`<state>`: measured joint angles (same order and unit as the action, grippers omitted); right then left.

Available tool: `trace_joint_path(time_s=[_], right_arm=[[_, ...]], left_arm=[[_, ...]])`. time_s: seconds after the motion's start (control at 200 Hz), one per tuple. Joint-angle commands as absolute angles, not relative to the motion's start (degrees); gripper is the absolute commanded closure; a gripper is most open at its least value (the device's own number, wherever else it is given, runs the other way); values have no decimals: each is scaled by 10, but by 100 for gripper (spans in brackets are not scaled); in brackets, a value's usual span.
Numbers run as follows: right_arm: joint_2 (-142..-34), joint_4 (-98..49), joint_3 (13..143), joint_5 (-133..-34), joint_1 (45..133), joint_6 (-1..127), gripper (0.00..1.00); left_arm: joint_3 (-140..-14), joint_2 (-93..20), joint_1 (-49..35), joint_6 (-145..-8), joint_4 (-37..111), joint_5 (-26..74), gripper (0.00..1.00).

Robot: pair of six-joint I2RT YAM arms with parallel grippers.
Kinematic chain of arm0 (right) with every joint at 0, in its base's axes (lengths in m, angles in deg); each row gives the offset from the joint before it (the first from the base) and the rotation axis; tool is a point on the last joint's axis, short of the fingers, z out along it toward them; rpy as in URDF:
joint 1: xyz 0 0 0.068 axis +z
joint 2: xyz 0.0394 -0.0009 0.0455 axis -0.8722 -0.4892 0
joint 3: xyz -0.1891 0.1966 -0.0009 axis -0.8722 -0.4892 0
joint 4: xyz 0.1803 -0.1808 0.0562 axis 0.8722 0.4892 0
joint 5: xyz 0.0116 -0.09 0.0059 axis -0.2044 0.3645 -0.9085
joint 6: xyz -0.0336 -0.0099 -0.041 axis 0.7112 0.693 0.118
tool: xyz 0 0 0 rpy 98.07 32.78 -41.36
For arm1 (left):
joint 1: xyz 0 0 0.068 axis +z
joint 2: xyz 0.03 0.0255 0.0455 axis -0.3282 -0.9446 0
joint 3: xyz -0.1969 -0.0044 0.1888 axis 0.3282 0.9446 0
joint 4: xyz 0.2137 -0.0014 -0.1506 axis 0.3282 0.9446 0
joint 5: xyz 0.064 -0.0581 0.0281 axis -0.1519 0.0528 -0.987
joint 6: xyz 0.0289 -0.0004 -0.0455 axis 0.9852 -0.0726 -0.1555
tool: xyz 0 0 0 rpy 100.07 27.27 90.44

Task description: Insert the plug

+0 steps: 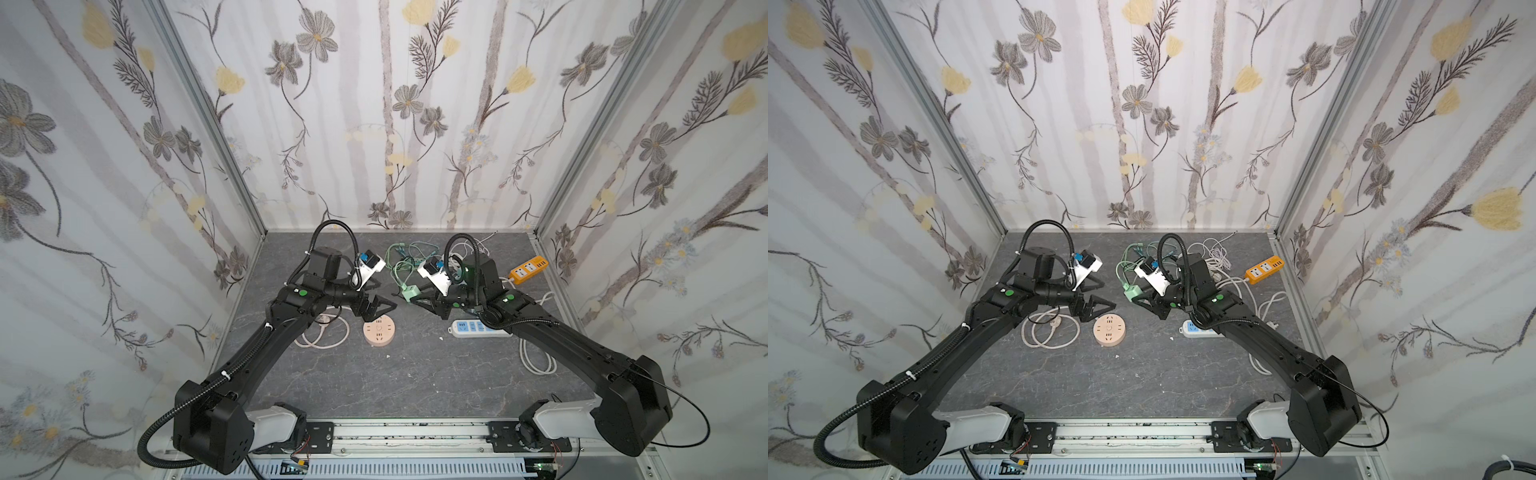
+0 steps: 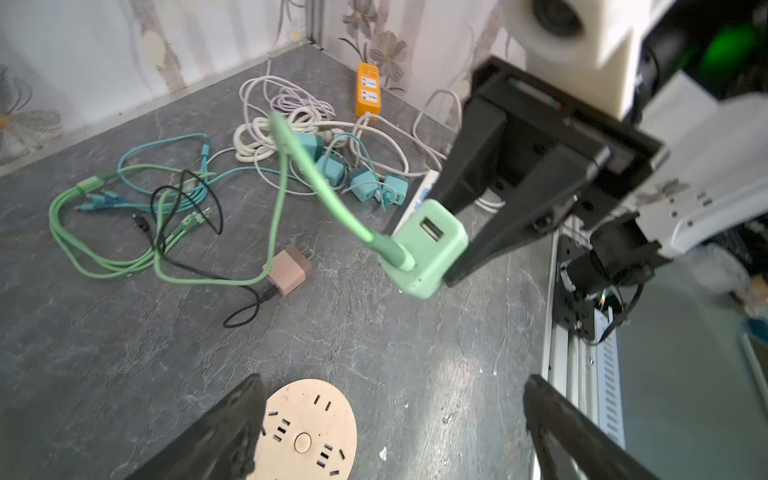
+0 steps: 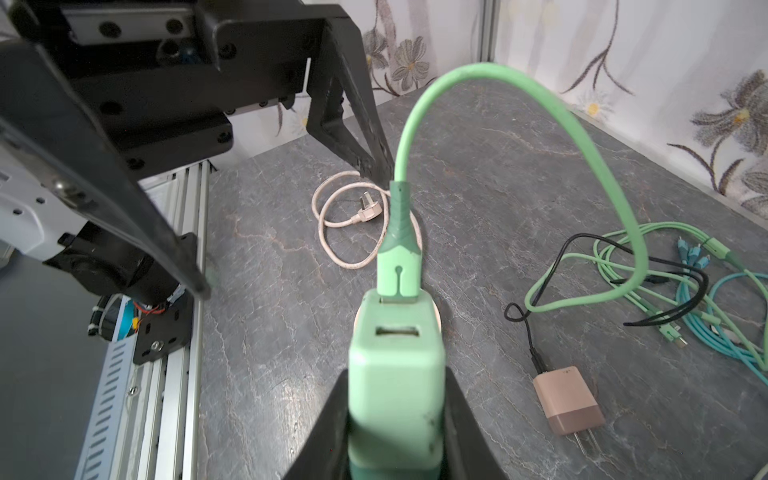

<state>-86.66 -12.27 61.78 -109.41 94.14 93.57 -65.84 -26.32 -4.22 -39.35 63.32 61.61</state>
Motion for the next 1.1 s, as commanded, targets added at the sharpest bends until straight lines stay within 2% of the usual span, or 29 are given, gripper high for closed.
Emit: trace_joint_path(time_s=[0.0, 0.09, 0.22, 0.355, 0.57, 0.735, 1.024, 1.099], right_arm=[[-873, 17, 656, -1119, 945, 1060, 92], [-875, 69, 689, -1099, 951, 1108, 92], [-877, 110, 722, -1093, 956, 1157, 92], [-882, 124, 751, -1091, 964, 1180, 93], [-898, 141, 791, -1042, 987, 1209, 94], [-919, 138, 823, -1049, 994, 1205, 96], [-956, 175, 863, -1059, 1007, 1218, 97], [-956, 181, 870, -1068, 1008, 1221, 97]], left_arm=[[-685, -263, -45, -207, 663, 639, 8], [-706, -284, -50, -158, 699, 652, 15], [-703, -286, -52, -143, 679, 683, 18], [-712, -294, -59, -141, 676, 690, 25], [-710, -297, -64, -151, 655, 736, 32], [-705, -301, -68, -157, 644, 750, 47], [-718, -313, -69, -125, 680, 731, 65], [-729, -321, -69, -108, 707, 731, 66]])
